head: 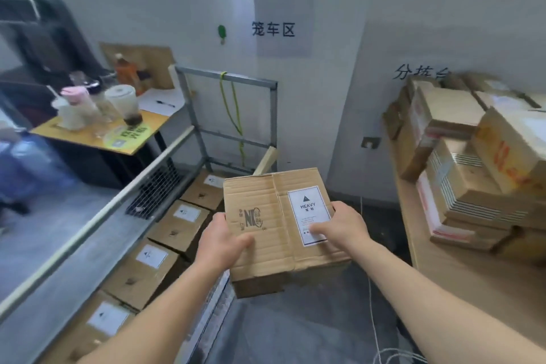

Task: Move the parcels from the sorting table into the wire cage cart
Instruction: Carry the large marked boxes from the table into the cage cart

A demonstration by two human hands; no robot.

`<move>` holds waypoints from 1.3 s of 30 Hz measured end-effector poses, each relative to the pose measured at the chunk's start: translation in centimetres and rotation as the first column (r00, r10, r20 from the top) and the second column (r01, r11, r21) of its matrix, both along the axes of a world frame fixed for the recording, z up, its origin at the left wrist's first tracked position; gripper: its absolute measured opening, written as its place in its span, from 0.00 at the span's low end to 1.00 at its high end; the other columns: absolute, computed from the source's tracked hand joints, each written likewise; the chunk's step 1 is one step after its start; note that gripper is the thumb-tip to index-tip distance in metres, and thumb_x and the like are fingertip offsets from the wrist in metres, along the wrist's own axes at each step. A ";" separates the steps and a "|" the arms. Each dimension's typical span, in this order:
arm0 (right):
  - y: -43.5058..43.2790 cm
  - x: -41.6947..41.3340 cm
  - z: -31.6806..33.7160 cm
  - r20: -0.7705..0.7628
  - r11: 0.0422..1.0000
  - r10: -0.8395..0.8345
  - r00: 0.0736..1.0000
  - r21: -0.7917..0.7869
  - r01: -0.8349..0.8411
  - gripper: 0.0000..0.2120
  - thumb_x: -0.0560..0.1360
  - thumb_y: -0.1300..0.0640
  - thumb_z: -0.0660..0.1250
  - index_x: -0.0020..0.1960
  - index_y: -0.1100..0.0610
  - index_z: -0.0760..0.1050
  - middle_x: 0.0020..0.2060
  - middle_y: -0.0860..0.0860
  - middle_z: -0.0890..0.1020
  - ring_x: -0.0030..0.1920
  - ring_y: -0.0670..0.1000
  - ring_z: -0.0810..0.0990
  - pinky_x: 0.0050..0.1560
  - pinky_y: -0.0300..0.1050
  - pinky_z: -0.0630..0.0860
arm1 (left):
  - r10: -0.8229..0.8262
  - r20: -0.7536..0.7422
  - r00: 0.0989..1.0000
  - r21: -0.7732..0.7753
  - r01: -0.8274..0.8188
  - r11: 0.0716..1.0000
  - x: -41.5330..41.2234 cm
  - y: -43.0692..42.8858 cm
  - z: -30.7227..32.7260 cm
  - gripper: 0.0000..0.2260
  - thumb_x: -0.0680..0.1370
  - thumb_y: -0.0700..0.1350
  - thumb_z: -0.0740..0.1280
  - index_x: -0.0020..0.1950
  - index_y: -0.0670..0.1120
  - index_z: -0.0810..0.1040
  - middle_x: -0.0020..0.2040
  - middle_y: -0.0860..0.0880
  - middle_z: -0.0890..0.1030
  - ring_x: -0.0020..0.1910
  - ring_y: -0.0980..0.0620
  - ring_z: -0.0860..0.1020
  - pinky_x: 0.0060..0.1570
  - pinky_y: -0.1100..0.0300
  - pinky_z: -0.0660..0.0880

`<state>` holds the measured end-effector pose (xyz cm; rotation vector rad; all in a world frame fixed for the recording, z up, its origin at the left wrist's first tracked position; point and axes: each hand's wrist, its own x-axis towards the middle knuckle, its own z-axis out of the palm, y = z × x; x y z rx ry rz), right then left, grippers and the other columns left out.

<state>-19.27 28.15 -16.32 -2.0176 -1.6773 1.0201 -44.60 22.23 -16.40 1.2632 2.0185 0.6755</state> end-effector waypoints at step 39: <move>15.8 -40.6 -9.3 0.151 0.705 0.709 0.689 -0.149 -0.693 0.27 0.64 0.50 0.79 0.57 0.48 0.69 0.46 0.42 0.78 0.50 0.49 0.78 0.46 0.46 0.73 | 0.686 0.147 0.713 -0.260 -0.641 0.722 -28.8 -0.1 -12.0 0.27 0.68 0.47 0.77 0.62 0.47 0.69 0.57 0.48 0.79 0.55 0.46 0.78 0.58 0.47 0.77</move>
